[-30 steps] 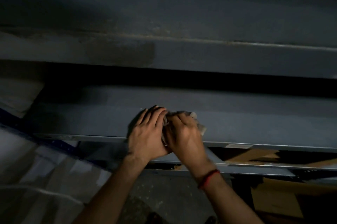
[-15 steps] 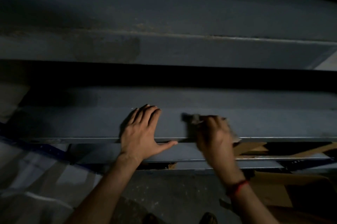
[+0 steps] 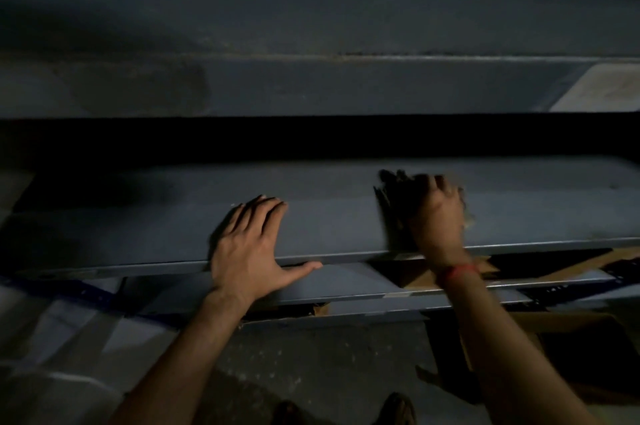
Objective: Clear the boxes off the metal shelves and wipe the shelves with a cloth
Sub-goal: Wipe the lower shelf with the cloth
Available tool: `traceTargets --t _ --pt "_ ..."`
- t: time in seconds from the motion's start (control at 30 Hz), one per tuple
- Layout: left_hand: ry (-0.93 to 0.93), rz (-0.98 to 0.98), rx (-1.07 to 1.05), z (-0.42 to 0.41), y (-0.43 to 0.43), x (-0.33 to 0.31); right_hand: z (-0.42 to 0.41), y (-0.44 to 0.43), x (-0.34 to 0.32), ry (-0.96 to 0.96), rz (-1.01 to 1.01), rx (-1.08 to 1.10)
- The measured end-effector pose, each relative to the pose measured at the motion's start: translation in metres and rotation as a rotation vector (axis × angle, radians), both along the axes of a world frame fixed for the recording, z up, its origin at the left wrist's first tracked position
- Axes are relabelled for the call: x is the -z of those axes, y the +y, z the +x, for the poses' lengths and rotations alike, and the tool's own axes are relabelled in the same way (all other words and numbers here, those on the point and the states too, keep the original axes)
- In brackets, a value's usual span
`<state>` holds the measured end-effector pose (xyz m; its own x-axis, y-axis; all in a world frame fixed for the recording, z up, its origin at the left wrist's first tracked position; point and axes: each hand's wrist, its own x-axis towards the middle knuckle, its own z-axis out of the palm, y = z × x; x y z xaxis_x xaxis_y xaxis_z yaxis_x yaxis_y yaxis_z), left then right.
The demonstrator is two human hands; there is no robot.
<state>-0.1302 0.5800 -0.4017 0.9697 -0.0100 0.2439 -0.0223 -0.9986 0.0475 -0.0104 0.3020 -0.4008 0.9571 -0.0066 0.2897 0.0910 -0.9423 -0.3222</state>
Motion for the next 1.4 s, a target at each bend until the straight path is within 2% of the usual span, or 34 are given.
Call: traceTargets --t 0.1,0.17,0.23,0.33,0.5,0.63,0.77,0.83,0.93,1.07,1.13,1.27,1.4 --pt "0.016 -0.003 -0.01 0.0 0.0 -0.001 -0.069 0.042 0.01 -0.011 -0.011 -0.147" --pt "0.037 -0.018 -0.012 0.0 -0.001 0.0 -0.098 0.086 0.01 -0.032 0.051 -0.283" --pt "0.034 -0.047 -0.012 -0.001 -0.001 0.0 -0.1 0.126 0.003 -0.062 0.128 -0.389" --pt "0.019 -0.035 -0.011 -0.001 -0.001 -0.001 -0.055 0.136 -0.003 -0.071 0.087 -0.498" --pt "0.038 0.005 -0.029 -0.001 -0.002 -0.007 0.03 0.032 0.0 -0.044 -0.014 -0.195" --pt "0.075 -0.004 -0.062 -0.001 -0.003 -0.005 -0.025 -0.023 -0.003 -0.046 0.061 -0.125" --pt "0.095 -0.007 -0.087 0.001 -0.006 -0.007 -0.095 0.009 0.0 0.011 0.13 -0.246" --pt "0.104 -0.003 -0.105 0.001 -0.008 -0.007 -0.095 0.04 -0.003 0.047 0.127 -0.402" --pt "0.107 -0.004 -0.104 -0.001 -0.009 -0.01 -0.052 0.063 -0.01 0.052 0.104 -0.572" --pt "0.084 -0.037 -0.091 -0.001 -0.01 -0.011 0.034 0.01 -0.009 0.01 0.071 -0.377" --pt "0.089 -0.049 -0.133 0.001 -0.015 -0.014 0.051 -0.037 -0.01 0.012 0.032 -0.279" --pt "0.039 -0.05 -0.067 0.017 -0.076 -0.023 0.013 -0.099 -0.01 0.005 0.033 -0.22" --pt "-0.004 -0.137 0.066 0.043 -0.158 -0.01 -0.048 -0.09 -0.009 -0.027 0.101 -0.287"
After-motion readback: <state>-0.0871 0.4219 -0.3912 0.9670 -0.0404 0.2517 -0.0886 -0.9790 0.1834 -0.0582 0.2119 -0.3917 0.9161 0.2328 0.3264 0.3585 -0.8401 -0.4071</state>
